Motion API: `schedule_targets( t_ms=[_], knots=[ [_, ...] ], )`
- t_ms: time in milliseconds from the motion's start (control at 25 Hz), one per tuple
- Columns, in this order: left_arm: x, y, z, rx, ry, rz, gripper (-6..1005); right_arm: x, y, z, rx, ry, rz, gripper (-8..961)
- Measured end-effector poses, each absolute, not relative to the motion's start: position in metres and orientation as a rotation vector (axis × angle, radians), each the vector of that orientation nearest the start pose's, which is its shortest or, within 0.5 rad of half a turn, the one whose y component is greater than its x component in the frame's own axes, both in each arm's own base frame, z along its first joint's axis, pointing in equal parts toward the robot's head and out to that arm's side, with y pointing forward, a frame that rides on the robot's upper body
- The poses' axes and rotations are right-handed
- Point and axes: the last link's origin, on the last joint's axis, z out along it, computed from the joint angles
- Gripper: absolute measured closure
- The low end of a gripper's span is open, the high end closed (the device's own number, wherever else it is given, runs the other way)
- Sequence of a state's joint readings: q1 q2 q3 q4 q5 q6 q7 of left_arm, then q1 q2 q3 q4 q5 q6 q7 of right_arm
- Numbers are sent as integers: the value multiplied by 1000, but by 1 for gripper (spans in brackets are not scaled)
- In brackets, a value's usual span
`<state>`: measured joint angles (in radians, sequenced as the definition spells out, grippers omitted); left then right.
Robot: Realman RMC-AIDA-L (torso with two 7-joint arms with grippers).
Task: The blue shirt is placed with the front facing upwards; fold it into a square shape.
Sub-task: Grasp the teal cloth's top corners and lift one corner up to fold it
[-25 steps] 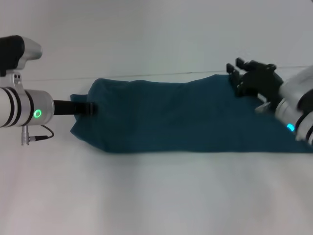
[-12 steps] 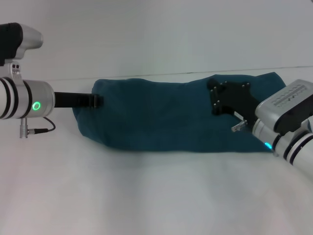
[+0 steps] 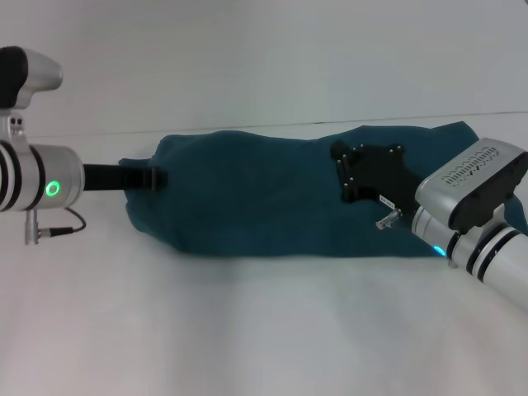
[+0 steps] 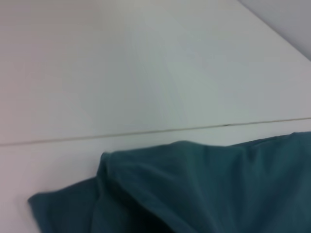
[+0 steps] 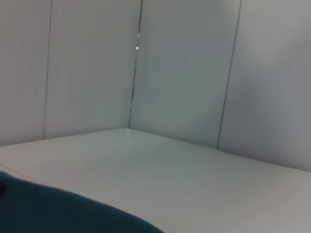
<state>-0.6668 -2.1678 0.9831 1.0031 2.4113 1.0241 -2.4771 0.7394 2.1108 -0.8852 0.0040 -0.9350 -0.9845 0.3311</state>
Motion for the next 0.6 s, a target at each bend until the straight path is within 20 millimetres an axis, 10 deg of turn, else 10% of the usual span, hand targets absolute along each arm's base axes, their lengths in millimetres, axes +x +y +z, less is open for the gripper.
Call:
schedule_targets(
  t_ms=[600],
  knots=[
    [-251,398,-6,-2087,-1458,-236,950,261,393,-60,-2051,408,607,950]
  ],
)
